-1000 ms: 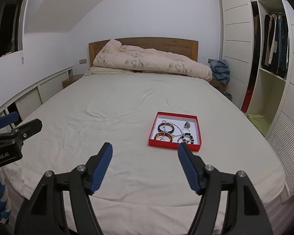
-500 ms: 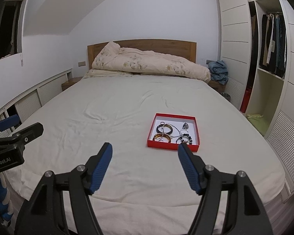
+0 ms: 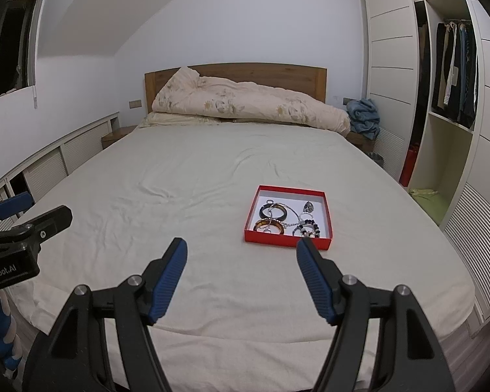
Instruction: Organize jewelry
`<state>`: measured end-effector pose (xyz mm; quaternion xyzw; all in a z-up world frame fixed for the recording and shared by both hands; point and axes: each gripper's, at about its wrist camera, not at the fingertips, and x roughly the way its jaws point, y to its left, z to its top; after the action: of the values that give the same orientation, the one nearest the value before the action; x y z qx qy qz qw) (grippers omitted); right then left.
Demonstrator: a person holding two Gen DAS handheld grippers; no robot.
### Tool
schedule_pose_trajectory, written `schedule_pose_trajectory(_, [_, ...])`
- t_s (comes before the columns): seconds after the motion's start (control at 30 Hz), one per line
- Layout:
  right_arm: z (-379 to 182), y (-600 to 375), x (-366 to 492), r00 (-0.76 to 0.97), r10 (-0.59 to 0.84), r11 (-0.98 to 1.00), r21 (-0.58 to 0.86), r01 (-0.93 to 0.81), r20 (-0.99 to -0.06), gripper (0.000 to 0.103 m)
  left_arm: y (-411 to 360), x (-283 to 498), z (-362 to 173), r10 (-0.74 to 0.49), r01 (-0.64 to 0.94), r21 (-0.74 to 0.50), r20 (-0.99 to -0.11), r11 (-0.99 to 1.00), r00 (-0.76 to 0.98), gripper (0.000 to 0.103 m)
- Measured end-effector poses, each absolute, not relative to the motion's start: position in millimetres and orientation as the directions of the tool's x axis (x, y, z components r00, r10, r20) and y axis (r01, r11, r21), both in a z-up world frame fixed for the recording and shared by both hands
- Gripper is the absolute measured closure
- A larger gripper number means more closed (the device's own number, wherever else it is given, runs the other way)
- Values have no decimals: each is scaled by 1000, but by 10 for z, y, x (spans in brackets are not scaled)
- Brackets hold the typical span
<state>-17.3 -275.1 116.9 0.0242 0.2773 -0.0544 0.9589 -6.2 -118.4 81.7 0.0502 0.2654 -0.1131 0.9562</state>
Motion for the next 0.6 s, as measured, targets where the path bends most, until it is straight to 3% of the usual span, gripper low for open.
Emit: schedule_pose_trajectory(0.6, [1013,-2778,-77,810,-75,992,38,119,-582,35,-1222,-3,703,-186,248,41,-545,968,818,10])
